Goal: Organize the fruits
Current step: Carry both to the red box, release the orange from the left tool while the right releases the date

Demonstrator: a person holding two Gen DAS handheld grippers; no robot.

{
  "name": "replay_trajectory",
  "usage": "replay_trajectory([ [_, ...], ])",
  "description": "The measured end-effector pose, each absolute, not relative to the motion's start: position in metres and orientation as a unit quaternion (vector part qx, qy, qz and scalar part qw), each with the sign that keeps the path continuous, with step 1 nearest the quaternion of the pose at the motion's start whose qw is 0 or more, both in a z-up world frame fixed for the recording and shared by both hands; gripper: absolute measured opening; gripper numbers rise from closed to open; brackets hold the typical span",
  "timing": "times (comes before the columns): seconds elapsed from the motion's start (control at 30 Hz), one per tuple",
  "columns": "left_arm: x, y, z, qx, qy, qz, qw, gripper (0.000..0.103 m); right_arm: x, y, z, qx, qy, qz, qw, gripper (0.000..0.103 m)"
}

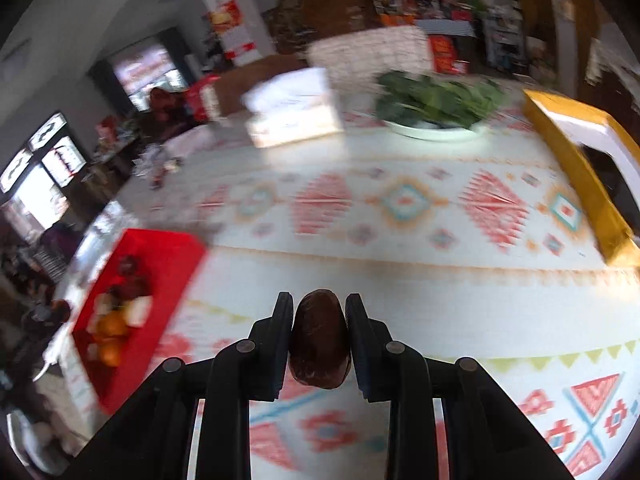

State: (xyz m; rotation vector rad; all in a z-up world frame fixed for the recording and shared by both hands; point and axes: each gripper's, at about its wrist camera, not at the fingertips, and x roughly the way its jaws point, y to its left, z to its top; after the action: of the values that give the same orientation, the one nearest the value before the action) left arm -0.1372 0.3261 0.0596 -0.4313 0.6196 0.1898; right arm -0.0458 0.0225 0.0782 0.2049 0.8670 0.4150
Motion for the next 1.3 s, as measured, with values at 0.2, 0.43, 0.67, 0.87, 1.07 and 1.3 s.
replay_trajectory([
  [0.2,-0.142,0.345,0.044,-0.223,0.315,0.094,0.918,0.034,-0.069,0.111,0.101,0.063,0.412,0.296,0.860,0.030],
  [0.43,-0.141,0.342,0.037,-0.223,0.326,0.068,0.916,0.034,-0.087,0.200,0.092,0.024,0.428,0.367,0.826,0.030],
  [0.67,-0.137,0.325,0.027,-0.201,0.350,0.041,0.914,0.034,-0.082,0.236,0.065,-0.013,0.446,0.359,0.820,0.030],
  [0.87,-0.135,0.317,0.022,-0.180,0.359,0.039,0.915,0.034,-0.070,0.240,0.053,-0.013,0.460,0.346,0.818,0.030],
  [1.07,-0.136,0.315,0.024,-0.181,0.357,0.037,0.916,0.042,-0.068,0.244,0.052,-0.019,0.460,0.343,0.819,0.030],
  [1.3,-0.142,0.321,0.037,-0.189,0.341,0.049,0.919,0.058,-0.064,0.237,0.057,0.013,0.448,0.348,0.823,0.032],
])
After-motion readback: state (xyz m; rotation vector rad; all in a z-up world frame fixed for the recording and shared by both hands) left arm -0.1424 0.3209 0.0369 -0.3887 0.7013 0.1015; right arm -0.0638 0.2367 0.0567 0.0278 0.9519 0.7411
